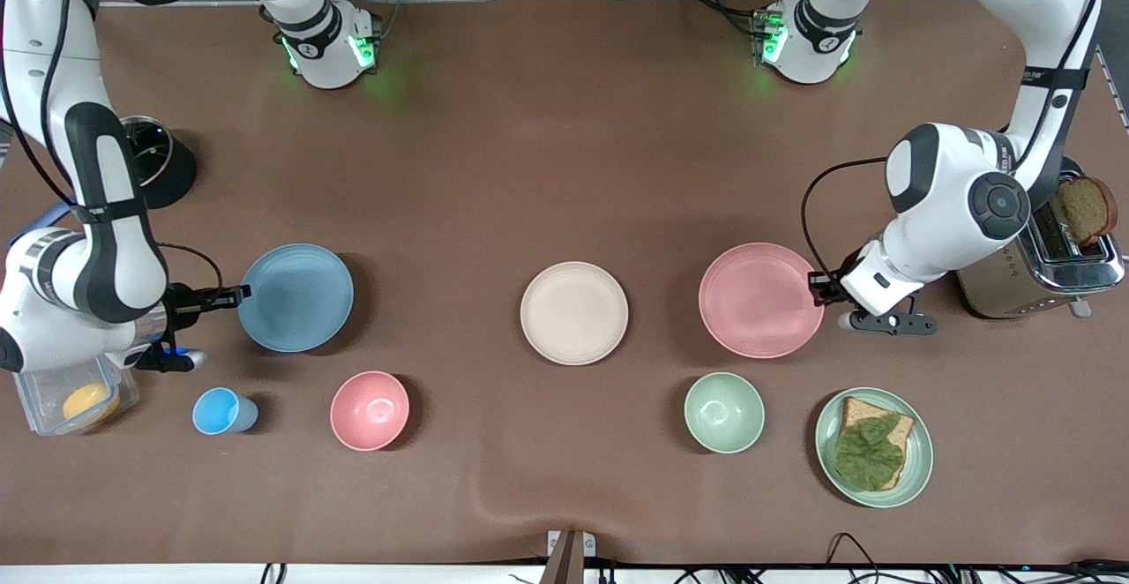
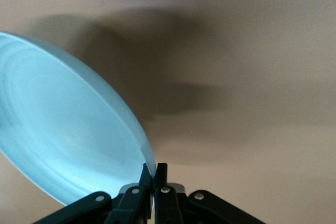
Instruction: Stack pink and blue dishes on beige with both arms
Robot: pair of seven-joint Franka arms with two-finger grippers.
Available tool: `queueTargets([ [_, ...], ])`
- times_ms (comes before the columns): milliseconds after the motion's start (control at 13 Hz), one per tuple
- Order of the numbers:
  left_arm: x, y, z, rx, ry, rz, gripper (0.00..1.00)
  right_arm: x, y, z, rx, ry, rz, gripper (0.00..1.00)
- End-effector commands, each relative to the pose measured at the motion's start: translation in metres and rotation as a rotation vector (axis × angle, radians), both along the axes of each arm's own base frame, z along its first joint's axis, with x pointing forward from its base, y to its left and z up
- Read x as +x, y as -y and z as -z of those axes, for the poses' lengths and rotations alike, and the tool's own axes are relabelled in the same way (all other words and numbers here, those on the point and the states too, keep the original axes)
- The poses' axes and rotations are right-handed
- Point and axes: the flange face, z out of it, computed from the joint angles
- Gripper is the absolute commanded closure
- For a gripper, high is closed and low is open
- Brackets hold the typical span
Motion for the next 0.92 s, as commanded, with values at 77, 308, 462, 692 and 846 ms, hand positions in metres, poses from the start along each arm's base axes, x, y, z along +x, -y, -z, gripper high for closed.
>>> queueTargets([
  [77, 0.003, 0.001, -0.001, -0.021, -0.004, -0.017, 1.0, -0.001, -0.003, -0.012, 0.084, -0.017, 0.041, 1.0],
  [308, 0.004, -0.002, -0.001, -0.015, -0.001, -0.012, 1.0, -0.002, -0.009, -0.012, 0.088, -0.03, 0.052, 1.0],
  [462, 0.007, -0.007, -0.004, -0.014, 0.006, -0.01, 1.0, -0.002, -0.012, -0.013, 0.096, -0.042, 0.069, 1.0],
  [692, 0.008, -0.013, 0.003, -0.016, -0.003, -0.014, 1.0, -0.002, -0.013, -0.013, 0.106, -0.044, 0.075, 1.0],
  [846, 0.009, -0.015, 0.003, -0.012, -0.002, -0.014, 1.0, -0.003, -0.011, -0.013, 0.106, -0.042, 0.078, 1.0],
])
